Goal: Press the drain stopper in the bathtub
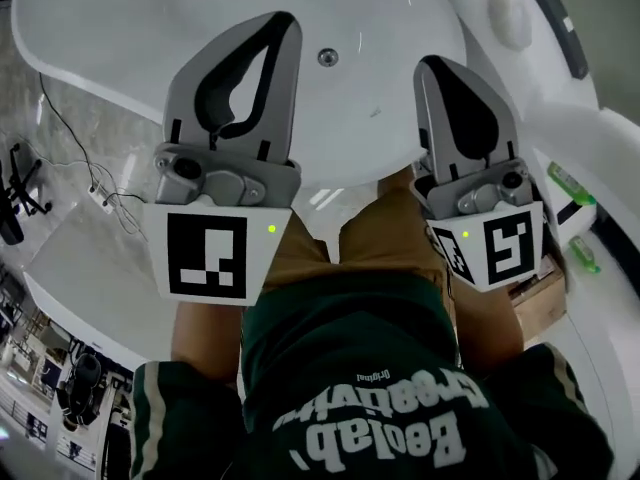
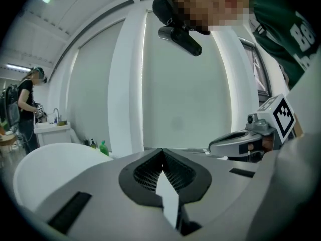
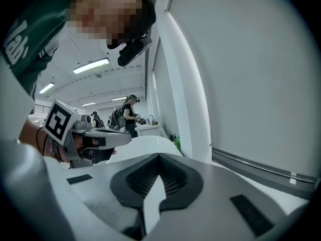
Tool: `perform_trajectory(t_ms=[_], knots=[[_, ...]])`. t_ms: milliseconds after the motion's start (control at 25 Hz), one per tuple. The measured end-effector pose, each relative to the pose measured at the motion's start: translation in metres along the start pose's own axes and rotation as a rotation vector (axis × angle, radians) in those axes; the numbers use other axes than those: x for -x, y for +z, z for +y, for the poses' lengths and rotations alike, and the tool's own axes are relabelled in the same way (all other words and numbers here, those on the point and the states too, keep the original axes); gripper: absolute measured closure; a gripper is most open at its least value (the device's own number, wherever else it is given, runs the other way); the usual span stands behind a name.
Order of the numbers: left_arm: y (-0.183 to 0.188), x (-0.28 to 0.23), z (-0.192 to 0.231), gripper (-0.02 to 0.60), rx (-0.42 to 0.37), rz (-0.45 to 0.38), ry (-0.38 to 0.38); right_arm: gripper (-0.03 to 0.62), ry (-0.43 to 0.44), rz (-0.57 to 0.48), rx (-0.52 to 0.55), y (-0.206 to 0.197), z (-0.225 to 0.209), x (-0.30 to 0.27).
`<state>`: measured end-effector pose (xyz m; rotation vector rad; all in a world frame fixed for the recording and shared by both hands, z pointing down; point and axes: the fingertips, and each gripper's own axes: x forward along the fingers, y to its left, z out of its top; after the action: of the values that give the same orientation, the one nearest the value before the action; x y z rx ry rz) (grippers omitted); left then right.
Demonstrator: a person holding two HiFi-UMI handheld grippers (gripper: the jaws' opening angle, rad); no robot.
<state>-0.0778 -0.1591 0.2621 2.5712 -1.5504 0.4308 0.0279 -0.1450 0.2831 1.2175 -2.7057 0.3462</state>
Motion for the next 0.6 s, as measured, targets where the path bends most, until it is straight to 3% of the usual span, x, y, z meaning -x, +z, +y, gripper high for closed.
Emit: perform_trajectory(t_ms=[200, 320, 600], knots=[[-0.041, -0.005, -0.024, 0.577, 0.039, 0.071, -0.004, 0.582, 0.004, 0.005, 0.004, -0.024, -0.009, 0.002], [-0.054, -0.009, -0.033, 0.577, 0.014, 0.105, -0.02, 0.582, 0.001, 0.016, -0.011, -0.037, -0.007, 0.002], [-0.041, -0.002, -0.037, 0.577, 0.006, 0.114, -0.045, 0.582, -0.022, 0.007, -0.035, -0.024, -0.001, 0.008]])
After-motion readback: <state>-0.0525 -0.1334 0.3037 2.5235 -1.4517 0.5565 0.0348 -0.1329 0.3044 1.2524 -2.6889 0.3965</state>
